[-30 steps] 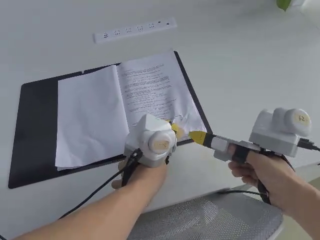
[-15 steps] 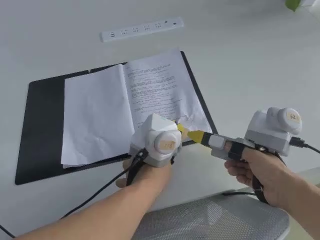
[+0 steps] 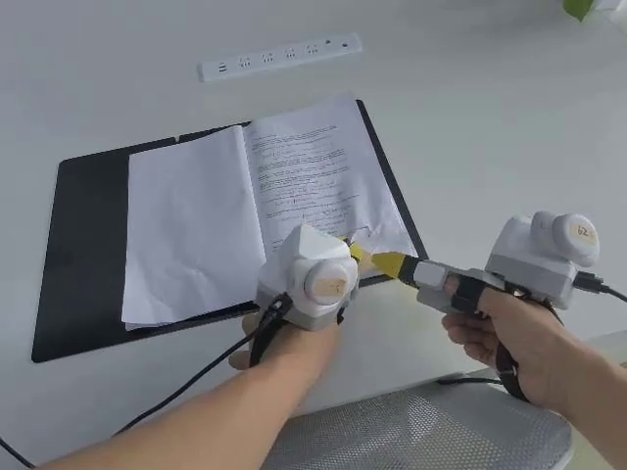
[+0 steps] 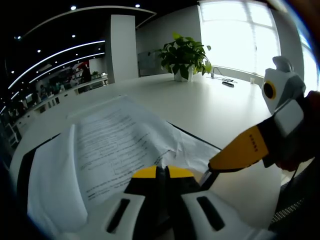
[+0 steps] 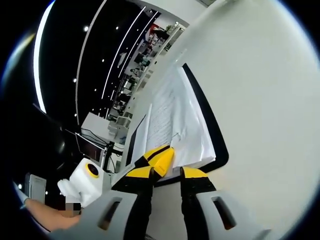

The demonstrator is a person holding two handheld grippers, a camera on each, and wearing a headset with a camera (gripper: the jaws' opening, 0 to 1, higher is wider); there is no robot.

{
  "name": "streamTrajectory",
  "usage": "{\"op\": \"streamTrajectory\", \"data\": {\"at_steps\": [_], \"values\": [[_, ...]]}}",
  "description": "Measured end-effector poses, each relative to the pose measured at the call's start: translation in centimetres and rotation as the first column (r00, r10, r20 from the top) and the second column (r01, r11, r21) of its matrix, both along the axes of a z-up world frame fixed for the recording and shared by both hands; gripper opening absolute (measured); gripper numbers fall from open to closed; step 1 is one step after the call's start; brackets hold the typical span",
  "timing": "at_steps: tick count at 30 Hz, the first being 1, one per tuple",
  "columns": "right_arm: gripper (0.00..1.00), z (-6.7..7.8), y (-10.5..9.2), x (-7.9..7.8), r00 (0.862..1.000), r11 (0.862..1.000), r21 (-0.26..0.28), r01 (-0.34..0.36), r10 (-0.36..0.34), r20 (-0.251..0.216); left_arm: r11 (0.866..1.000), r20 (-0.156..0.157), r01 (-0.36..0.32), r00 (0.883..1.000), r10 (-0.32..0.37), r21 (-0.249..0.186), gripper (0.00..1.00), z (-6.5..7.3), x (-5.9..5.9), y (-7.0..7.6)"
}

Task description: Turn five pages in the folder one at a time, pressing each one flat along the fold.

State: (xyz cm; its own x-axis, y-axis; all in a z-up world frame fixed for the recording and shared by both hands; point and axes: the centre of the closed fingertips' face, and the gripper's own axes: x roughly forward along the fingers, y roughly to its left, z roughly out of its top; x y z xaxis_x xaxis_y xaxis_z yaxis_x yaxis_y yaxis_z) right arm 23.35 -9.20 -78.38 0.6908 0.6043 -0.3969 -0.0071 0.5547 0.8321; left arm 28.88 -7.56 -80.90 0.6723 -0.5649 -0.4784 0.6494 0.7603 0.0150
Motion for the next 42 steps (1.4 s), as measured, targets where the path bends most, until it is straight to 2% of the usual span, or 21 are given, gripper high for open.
{"op": "streamTrajectory", "data": {"at_steps": [4, 8, 14, 21, 29, 32, 33, 35, 39, 41, 42], "values": [[0.19, 0.0, -0.1, 0.2, 1.0, 1.0, -0.001, 0.01, -0.01, 0.003, 1.0, 0.0, -0.001, 1.0, 0.001, -0.001, 0.03, 0.0, 0.0, 0.0], [0.1, -0.1, -0.4, 0.6, 0.999, 0.999, -0.009, 0.034, -0.034, 0.006, 1.0, 0.001, 0.0, 1.0, 0.0, -0.004, 0.03, 0.0, 0.0, 0.0], [0.01, -0.9, -0.8, 0.8, 0.998, 0.998, -0.023, 0.055, -0.056, -0.019, 1.0, 0.002, 0.001, 1.0, -0.001, -0.003, 0.03, 0.0, 0.0, 0.0], [0.0, -1.2, -0.9, 0.7, 0.997, 0.998, -0.012, 0.065, -0.066, -0.036, 1.0, 0.002, -0.001, 1.0, 0.001, -0.005, 0.03, 0.0, -0.1, 0.0], [0.0, -1.0, -1.0, 0.7, 0.995, 0.996, 0.027, 0.09, -0.089, -0.044, 1.0, 0.003, -0.006, 1.0, 0.006, -0.008, 0.04, 0.1, -0.1, 0.0], [0.0, -0.4, -1.0, 0.8, 0.996, 0.995, 0.036, 0.091, -0.09, -0.027, 0.999, -0.017, -0.022, 1.0, 0.022, -0.038, 0.05, 0.3, 0.0, 0.0], [0.0, 0.1, -0.9, 0.9, 0.996, 0.995, 0.043, 0.087, -0.087, -0.007, 0.999, -0.024, -0.018, 1.0, 0.017, -0.039, 0.05, 0.3, 0.0, 0.0], [0.0, 0.3, -0.8, 0.8, 0.997, 0.996, 0.03, 0.078, -0.078, 0.002, 0.999, -0.04, -0.002, 0.999, 0.0, -0.037, 0.07, 0.4, -0.2, -0.1], [0.0, 1.2, -0.4, 0.9, 0.997, 0.998, 0.021, 0.061, -0.062, 0.039, 0.998, -0.085, -0.038, 0.996, 0.034, -0.047, 0.19, 1.0, 0.1, 1.4], [0.0, 1.6, -0.3, 1.0, 0.997, 0.998, 0.017, 0.053, -0.053, 0.052, 0.998, -0.084, -0.039, 0.996, 0.035, -0.044, 0.24, 1.5, 0.2, 2.1], [0.0, 1.9, -0.2, 1.0, 0.997, 0.999, 0.01, 0.045, -0.045, 0.064, 0.998, -0.086, -0.039, 0.996, 0.034, -0.049, 0.23, 1.8, 0.2, 2.4]]}}
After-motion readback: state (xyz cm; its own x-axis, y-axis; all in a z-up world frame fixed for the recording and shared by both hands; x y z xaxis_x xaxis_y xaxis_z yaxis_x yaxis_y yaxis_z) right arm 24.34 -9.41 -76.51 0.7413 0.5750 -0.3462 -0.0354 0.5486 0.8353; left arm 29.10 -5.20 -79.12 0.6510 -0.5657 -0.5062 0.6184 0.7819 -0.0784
